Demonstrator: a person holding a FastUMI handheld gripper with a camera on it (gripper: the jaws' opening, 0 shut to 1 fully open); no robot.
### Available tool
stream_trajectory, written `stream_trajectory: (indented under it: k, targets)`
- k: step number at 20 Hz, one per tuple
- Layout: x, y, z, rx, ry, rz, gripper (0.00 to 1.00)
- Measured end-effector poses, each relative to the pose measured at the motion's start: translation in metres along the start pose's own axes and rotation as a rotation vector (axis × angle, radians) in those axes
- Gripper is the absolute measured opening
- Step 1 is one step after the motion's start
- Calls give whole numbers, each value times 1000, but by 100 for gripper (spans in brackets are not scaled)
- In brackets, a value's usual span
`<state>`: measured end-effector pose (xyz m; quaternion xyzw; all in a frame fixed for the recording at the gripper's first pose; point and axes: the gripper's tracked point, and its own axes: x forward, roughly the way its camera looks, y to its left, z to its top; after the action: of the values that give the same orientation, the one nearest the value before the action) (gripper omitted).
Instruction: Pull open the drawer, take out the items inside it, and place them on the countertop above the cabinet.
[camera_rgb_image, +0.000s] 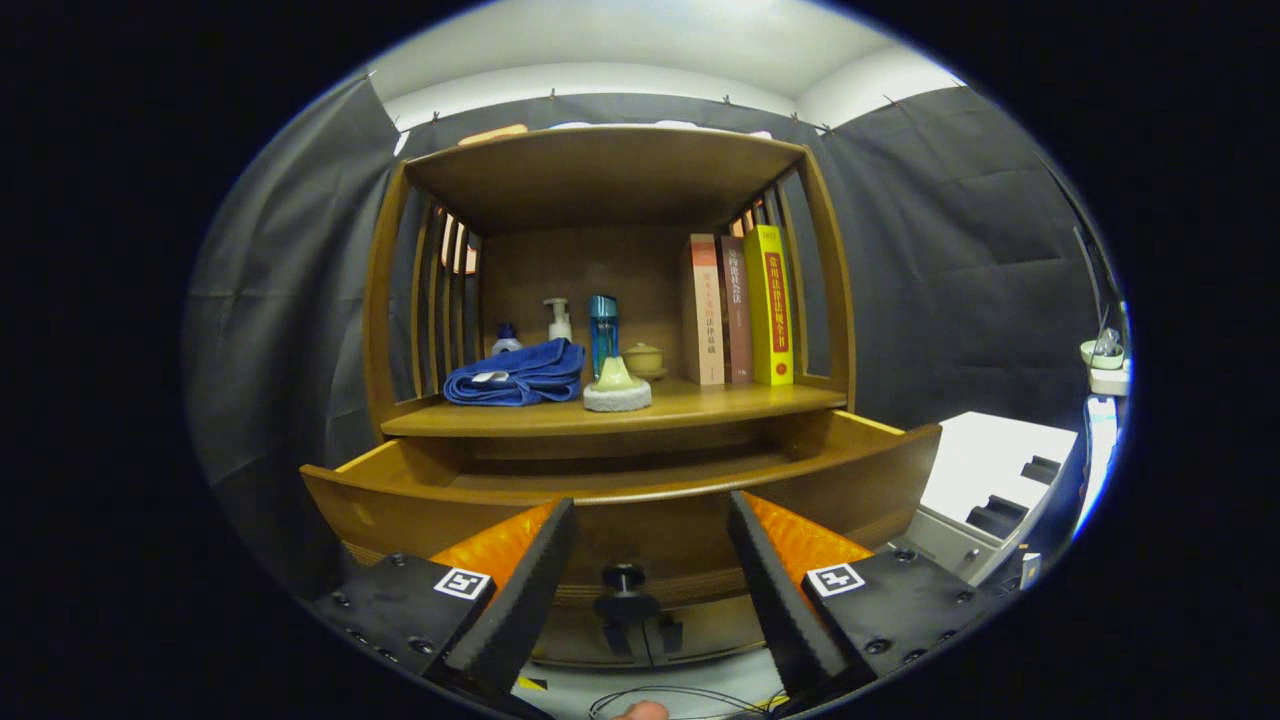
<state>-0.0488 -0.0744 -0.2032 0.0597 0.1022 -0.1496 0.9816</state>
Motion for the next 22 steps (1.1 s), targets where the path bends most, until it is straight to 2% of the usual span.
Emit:
stream_trajectory:
  k: [10,15,22]
  targets:
    - [16,23,-42,-48,81,77,100]
    - [17,28,-47,-21,86,104,98]
    - [29,28,-47,-46,101,119,97]
